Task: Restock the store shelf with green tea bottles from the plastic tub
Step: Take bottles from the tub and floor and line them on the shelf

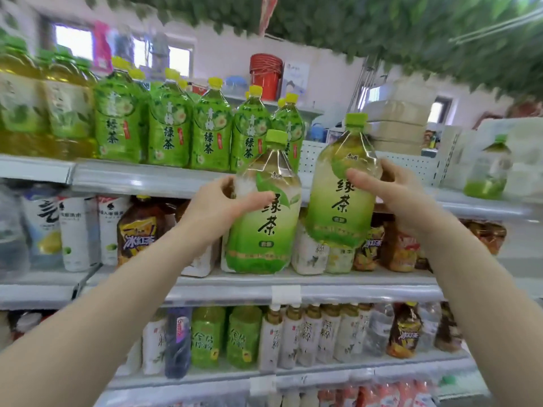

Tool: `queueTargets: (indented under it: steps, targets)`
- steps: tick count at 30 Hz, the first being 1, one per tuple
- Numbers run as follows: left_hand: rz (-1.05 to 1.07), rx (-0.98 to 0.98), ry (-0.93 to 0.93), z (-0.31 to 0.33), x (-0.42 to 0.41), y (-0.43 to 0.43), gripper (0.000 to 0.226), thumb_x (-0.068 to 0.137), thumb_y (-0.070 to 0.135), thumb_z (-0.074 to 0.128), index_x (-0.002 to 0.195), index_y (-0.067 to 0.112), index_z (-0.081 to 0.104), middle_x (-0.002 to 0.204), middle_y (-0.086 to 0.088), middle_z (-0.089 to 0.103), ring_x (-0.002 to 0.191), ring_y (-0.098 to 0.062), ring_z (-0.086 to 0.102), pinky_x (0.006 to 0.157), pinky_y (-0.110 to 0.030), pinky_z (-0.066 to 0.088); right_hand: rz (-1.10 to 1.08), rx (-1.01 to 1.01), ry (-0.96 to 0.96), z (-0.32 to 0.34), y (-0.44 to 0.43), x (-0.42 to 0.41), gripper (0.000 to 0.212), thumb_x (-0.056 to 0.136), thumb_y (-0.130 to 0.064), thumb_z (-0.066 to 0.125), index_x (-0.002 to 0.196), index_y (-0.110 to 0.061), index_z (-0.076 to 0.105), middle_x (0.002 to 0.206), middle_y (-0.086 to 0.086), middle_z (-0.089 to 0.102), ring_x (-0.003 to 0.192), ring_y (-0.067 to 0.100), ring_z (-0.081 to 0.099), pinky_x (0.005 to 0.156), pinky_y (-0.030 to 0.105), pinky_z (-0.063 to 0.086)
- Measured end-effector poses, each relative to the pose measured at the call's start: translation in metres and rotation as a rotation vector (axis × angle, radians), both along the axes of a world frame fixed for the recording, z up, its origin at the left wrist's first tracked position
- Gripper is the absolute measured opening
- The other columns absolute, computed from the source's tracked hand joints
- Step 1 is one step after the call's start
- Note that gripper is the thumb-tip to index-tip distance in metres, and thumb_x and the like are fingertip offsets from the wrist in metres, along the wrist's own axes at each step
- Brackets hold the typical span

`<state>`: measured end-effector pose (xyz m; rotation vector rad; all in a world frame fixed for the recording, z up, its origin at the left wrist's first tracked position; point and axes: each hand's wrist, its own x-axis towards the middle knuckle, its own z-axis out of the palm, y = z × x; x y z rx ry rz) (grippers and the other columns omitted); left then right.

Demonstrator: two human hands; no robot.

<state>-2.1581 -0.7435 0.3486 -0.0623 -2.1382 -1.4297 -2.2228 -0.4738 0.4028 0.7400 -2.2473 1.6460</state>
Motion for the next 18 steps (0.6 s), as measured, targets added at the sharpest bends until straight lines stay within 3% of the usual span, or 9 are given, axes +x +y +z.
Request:
queueTargets:
  steps: [3, 6, 11, 15, 18]
  targets:
    - [0.032, 0.009, 0.066, 0.03, -0.022, 0.008, 0.085, 0.043, 0.076, 0.079, 0.111, 0.026, 0.064, 0.105, 0.011, 0.07, 0.099, -0.011, 0.066, 0.09, -0.036, 0.052, 0.028, -0.035, 0.063, 0.037, 0.004, -0.041, 0.044, 0.072, -0.042, 0.077, 0.11, -0.033, 0.057, 0.105, -0.002, 0.069, 0.084, 0.009, 0.071, 0.066, 0.025, 0.053]
    - [0.101, -0.001, 0.102, 0.054, -0.041, 0.019, 0.07, 0.048, 0.069, 0.075, 0.102, 0.025, 0.067, 0.095, 0.012, 0.07, 0.091, -0.008, 0.065, 0.076, -0.026, 0.047, 0.047, -0.065, 0.099, 0.064, 0.007, -0.087, 0.049, 0.08, -0.037, 0.076, 0.122, -0.022, 0.056, 0.108, 0.001, 0.07, 0.087, 0.012, 0.07, 0.067, 0.029, 0.055]
    - [0.169, 0.03, 0.145, 0.071, -0.07, 0.026, 0.058, 0.05, 0.066, 0.079, 0.091, 0.026, 0.068, 0.087, 0.011, 0.072, 0.09, -0.014, 0.068, 0.089, -0.039, 0.052, 0.095, -0.067, 0.113, 0.081, 0.001, -0.159, 0.056, 0.084, -0.031, 0.075, 0.132, -0.016, 0.051, 0.106, 0.003, 0.07, 0.081, 0.011, 0.072, 0.058, 0.024, 0.055]
    - [0.195, 0.056, 0.153, 0.074, -0.088, 0.032, 0.06, 0.048, 0.066, 0.08, 0.091, 0.026, 0.068, 0.088, 0.012, 0.072, 0.091, -0.013, 0.067, 0.084, -0.035, 0.05, 0.092, -0.059, 0.11, 0.072, -0.01, -0.21, 0.048, 0.082, -0.032, 0.078, 0.122, -0.018, 0.056, 0.111, 0.009, 0.069, 0.096, 0.025, 0.069, 0.081, 0.046, 0.059]
    - [0.214, 0.049, 0.157, 0.074, -0.097, 0.035, 0.056, 0.052, 0.064, 0.081, 0.091, 0.025, 0.069, 0.088, 0.011, 0.072, 0.09, -0.012, 0.067, 0.082, -0.033, 0.049, 0.114, -0.049, 0.099, 0.064, -0.019, -0.236, 0.034, 0.082, -0.031, 0.078, 0.108, -0.027, 0.057, 0.104, 0.005, 0.069, 0.096, 0.026, 0.069, 0.085, 0.048, 0.057]
